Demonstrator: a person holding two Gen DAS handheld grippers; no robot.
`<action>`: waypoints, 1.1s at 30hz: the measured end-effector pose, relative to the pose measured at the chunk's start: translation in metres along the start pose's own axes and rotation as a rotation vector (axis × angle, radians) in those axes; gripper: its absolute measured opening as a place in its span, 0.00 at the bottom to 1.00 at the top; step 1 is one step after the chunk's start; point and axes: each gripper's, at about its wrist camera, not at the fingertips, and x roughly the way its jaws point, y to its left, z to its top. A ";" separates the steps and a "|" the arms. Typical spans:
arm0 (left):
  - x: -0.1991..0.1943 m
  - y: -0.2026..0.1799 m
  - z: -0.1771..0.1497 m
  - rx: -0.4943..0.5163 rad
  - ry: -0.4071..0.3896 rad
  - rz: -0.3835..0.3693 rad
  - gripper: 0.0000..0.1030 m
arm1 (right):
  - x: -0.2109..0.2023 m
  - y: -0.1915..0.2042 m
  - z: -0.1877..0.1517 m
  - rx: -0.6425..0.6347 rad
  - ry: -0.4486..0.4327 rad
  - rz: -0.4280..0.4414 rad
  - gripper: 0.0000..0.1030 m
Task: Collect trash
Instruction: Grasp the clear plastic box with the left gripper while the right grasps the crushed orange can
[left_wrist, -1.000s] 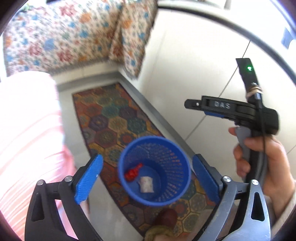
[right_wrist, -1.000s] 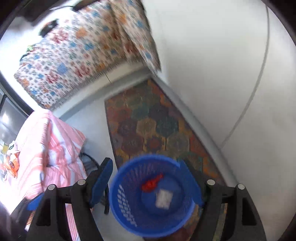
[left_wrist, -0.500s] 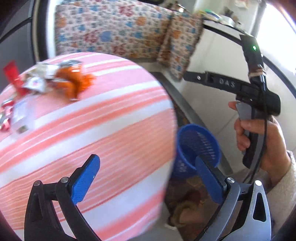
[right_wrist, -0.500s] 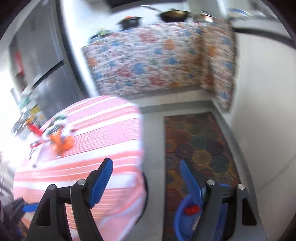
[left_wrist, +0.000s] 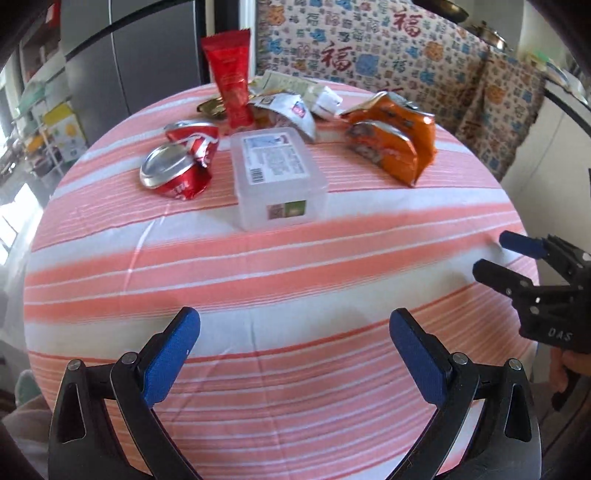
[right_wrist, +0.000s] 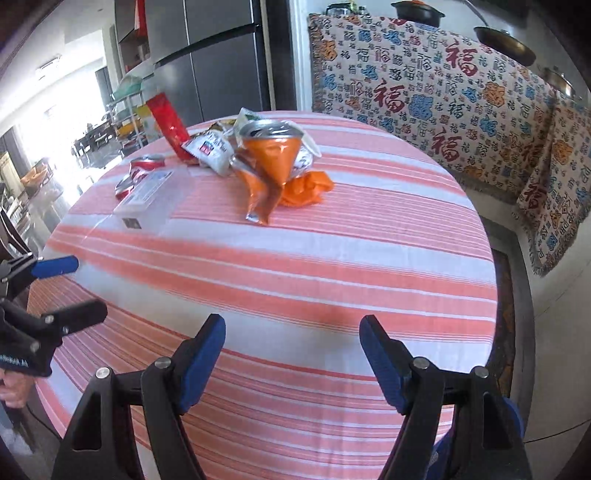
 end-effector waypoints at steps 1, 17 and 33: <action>0.005 0.004 0.004 -0.002 0.002 0.012 0.99 | 0.003 0.003 -0.001 -0.011 0.010 -0.004 0.75; 0.051 -0.001 0.087 0.000 -0.015 0.092 0.68 | 0.009 -0.001 0.001 -0.019 0.010 -0.001 0.76; 0.004 0.017 0.014 0.074 -0.041 -0.042 0.65 | 0.000 -0.017 0.029 0.107 -0.070 0.056 0.76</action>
